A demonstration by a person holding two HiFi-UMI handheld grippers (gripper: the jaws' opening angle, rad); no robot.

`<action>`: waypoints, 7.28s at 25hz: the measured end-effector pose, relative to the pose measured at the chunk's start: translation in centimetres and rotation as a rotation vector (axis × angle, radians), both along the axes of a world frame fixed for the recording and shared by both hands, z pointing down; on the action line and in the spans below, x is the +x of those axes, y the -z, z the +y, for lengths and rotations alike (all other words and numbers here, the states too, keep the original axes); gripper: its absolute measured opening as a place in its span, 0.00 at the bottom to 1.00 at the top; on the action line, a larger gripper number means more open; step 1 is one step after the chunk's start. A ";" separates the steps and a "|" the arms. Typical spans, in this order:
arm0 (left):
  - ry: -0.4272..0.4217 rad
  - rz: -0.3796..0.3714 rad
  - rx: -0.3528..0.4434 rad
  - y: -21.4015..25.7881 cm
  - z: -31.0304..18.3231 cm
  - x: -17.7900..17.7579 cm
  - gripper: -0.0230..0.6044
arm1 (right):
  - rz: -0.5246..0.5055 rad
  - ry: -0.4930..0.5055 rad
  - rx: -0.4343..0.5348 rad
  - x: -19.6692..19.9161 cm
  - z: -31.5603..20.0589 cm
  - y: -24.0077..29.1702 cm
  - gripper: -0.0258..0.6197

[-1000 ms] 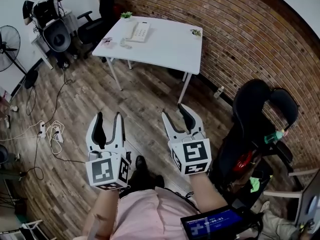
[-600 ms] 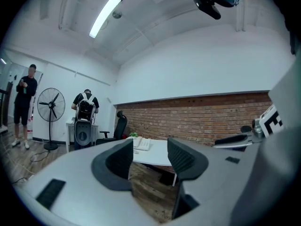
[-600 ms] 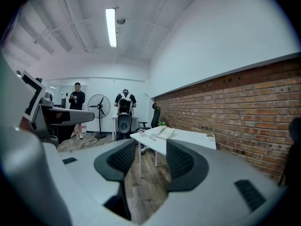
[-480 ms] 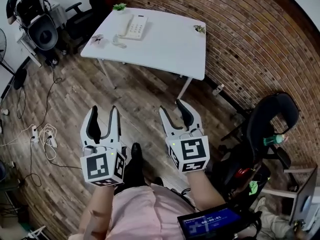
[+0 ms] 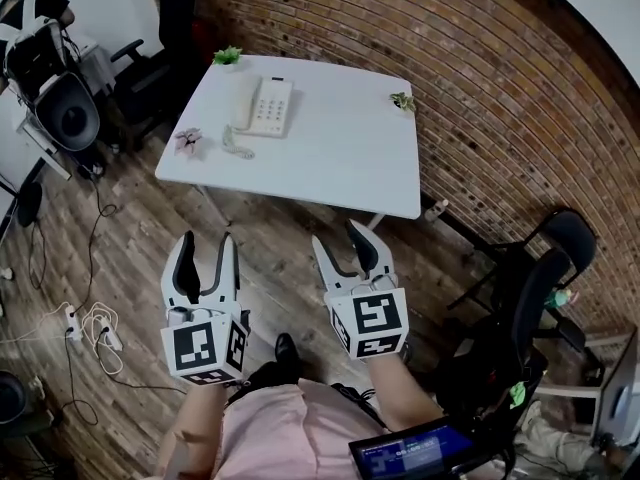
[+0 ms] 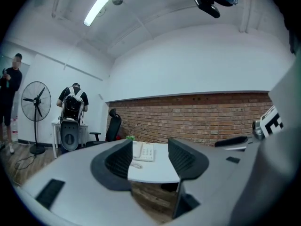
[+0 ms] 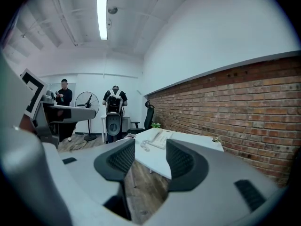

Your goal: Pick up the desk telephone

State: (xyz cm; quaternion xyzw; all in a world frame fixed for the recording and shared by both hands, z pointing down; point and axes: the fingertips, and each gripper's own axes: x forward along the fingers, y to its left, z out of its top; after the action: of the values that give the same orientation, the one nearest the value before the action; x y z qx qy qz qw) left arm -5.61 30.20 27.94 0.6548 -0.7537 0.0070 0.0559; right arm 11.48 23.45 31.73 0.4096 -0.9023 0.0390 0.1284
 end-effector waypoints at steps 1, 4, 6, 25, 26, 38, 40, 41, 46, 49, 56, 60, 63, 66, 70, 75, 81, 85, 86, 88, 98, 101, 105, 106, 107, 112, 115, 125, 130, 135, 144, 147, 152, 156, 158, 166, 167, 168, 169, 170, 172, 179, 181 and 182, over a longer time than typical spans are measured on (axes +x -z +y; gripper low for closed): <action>-0.005 0.001 0.005 0.2 -0.8 -0.7 0.40 | -0.001 -0.005 0.006 -0.6 -0.8 0.3 0.37; -0.019 -0.001 0.019 0.9 -3.3 -2.5 0.40 | -0.001 -0.020 0.034 -2.3 -3.2 1.5 0.37; -0.027 -0.005 0.025 1.2 -4.7 -3.4 0.40 | -0.003 -0.033 0.045 -2.9 -4.7 2.0 0.37; -0.097 -0.011 -0.045 -3.1 -17.9 -6.9 0.43 | -0.009 -0.126 0.020 -5.0 -18.3 -0.5 0.37; -0.100 -0.009 -0.050 -3.4 -19.0 -7.2 0.44 | -0.009 -0.126 0.012 -5.3 -19.4 -0.8 0.37; -0.096 0.003 -0.102 -4.8 -32.8 -10.2 0.50 | -0.002 -0.108 -0.067 -8.4 -32.6 -3.6 0.37; -0.084 -0.003 -0.098 -4.3 -34.5 -10.7 0.50 | -0.012 -0.100 -0.060 -8.9 -34.4 -3.1 0.37; -0.080 -0.008 -0.095 -4.0 -35.3 -10.9 0.50 | -0.019 -0.097 -0.056 -9.0 -35.1 -2.8 0.37; -0.069 -0.038 -0.080 -2.3 -37.6 -11.6 0.51 | -0.040 -0.094 -0.043 -9.7 -37.7 -1.9 0.37; -0.064 -0.049 -0.081 -2.1 -38.9 -12.2 0.51 | -0.048 -0.093 -0.037 -10.2 -39.0 -1.6 0.37; -0.090 -0.040 -0.109 -3.3 -42.0 -12.7 0.52 | -0.044 -0.093 -0.047 -11.4 -41.6 -1.9 0.38; -0.123 -0.022 -0.146 -5.1 -44.0 -13.0 0.53 | -0.034 -0.092 -0.076 -12.7 -42.6 -3.1 0.39; -0.148 -0.004 -0.187 -6.8 -45.2 -13.5 0.54 | -0.021 -0.097 -0.109 -13.8 -43.1 -4.4 0.40; -0.175 0.023 -0.228 -8.8 -46.7 -13.9 0.54 | -0.003 -0.100 -0.146 -15.0 -43.8 -6.0 0.41; -0.218 0.066 -0.294 -11.7 -48.7 -14.2 0.57 | 0.013 -0.096 -0.204 -16.6 -44.8 -8.2 0.43; -0.265 0.114 -0.385 -15.4 -50.2 -14.8 0.60 | 0.028 -0.117 -0.286 -17.7 -45.7 -11.5 0.47; -0.323 0.154 -0.475 -19.5 -51.6 -15.1 0.61 | 0.026 -0.150 -0.385 -18.7 -46.4 -15.4 0.48; -0.346 0.224 -0.541 -22.0 -52.1 -14.8 0.61 | 0.020 -0.151 -0.458 -19.1 -46.5 -17.6 0.50; -0.349 0.243 -0.554 -22.5 -52.2 -14.8 0.62 | 0.017 -0.147 -0.477 -19.3 -46.5 -18.1 0.50; -0.359 0.291 -0.574 -23.3 -52.4 -14.7 0.63 | 0.009 -0.138 -0.515 -19.8 -46.4 -18.9 0.50; -0.439 0.495 -0.674 -25.3 -52.7 -13.1 0.59 | -0.008 -0.113 -0.594 -21.2 -46.4 -20.6 0.49; -0.446 0.469 -0.687 -25.4 -52.7 -13.0 0.58 | -0.006 -0.109 -0.593 -21.2 -46.4 -20.6 0.48; -0.442 0.447 -0.682 -25.4 -52.7 -13.0 0.57 | -0.005 -0.108 -0.586 -21.2 -46.4 -20.7 0.48; -0.439 0.446 -0.680 -25.4 -52.7 -13.0 0.57 | -0.004 -0.108 -0.585 -21.1 -46.4 -20.7 0.48; -0.435 0.445 -0.677 -25.4 -52.6 -13.1 0.56 | -0.003 -0.107 -0.584 -21.1 -46.4 -20.7 0.47; -0.429 0.420 -0.616 -24.6 -52.3 -13.1 0.56 | -0.002 -0.097 -0.554 -21.1 -46.1 -20.0 0.47; -0.425 0.402 -0.575 -24.1 -51.9 -13.2 0.56 | 0.002 -0.087 -0.530 -21.0 -45.7 -19.6 0.47; -0.408 0.366 -0.480 -22.8 -51.0 -13.6 0.56 | -0.004 -0.021 -0.531 -20.4 -44.5 -18.6 0.64; -0.416 0.340 -0.409 -21.8 -50.3 -13.6 0.56 | -0.060 0.031 -0.554 -19.3 -44.2 -17.9 0.67; -0.425 0.305 -0.335 -20.6 -49.6 -13.2 0.56 | -0.097 0.160 -0.630 -19.5 -42.8 -18.8 0.76; -0.458 0.253 -0.242 -19.2 -48.8 -12.3 0.56 | -0.229 0.279 -0.787 -21.6 -42.3 -20.7 0.78; -0.463 0.251 -0.230 -19.2 -48.7 -12.0 0.56 | -0.265 0.330 -0.849 -22.7 -41.9 -21.2 0.76; -0.454 0.248 -0.241 -19.4 -48.7 -12.0 0.55 | -0.337 0.443 -0.852 -24.1 -41.0 -20.2 0.52; -0.454 0.247 -0.242 -19.3 -48.8 -12.1 0.55 | -0.376 0.477 -0.835 -24.1 -41.0 -19.7 0.46; -0.460 0.237 -0.243 -19.3 -48.9 -12.1 0.57 | -0.395 0.481 -0.835 -24.0 -41.1 -19.7 0.44; -0.571 0.516 -0.343 -20.4 -47.9 -13.0 0.77 | -0.493 0.471 -0.866 -23.6 -42.0 -19.6 0.39; -0.609 0.555 -0.374 -21.0 -47.4 -12.6 0.78 | -0.502 0.477 -0.865 -23.5 -41.9 -19.5 0.39; -0.647 0.588 -0.401 -21.6 -46.9 -12.1 0.78 | -0.514 0.477 -0.866 -23.4 -41.9 -19.5 0.39; -0.680 0.615 -0.420 -22.0 -46.5 -11.5 0.78 | -0.527 0.475 -0.867 -23.3 -42.0 -19.4 0.39; -0.707 0.641 -0.432 -22.2 -46.2 -11.0 0.78 | -0.539 0.473 -0.870 -23.2 -42.1 -19.4 0.38; -0.740 0.691 -0.435 -22.3 -46.0 -10.4 0.79 | -0.552 0.476 -0.872 -23.1 -42.2 -19.2 0.38; -0.801 0.782 -0.379 -21.3 -47.0 -10.0 0.79 | -0.581 0.498 -0.865 -22.8 -41.5 -18.2 0.37; -0.815 0.774 -0.385 -21.3 -47.1 -9.7 0.79 | -0.589 0.492 -0.863 -22.7 -41.4 -18.0 0.37; -0.820 0.768 -0.391 -21.3 -47.0 -9.7 0.78 | -0.592 0.488 -0.861 -22.5 -41.2 -17.9 0.37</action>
State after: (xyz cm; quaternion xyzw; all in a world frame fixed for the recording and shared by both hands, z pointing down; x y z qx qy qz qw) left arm -15.26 -16.85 49.26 0.8258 -0.3496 -0.0709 0.4369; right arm -11.05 -17.79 49.61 0.0718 -0.8710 0.4851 0.0309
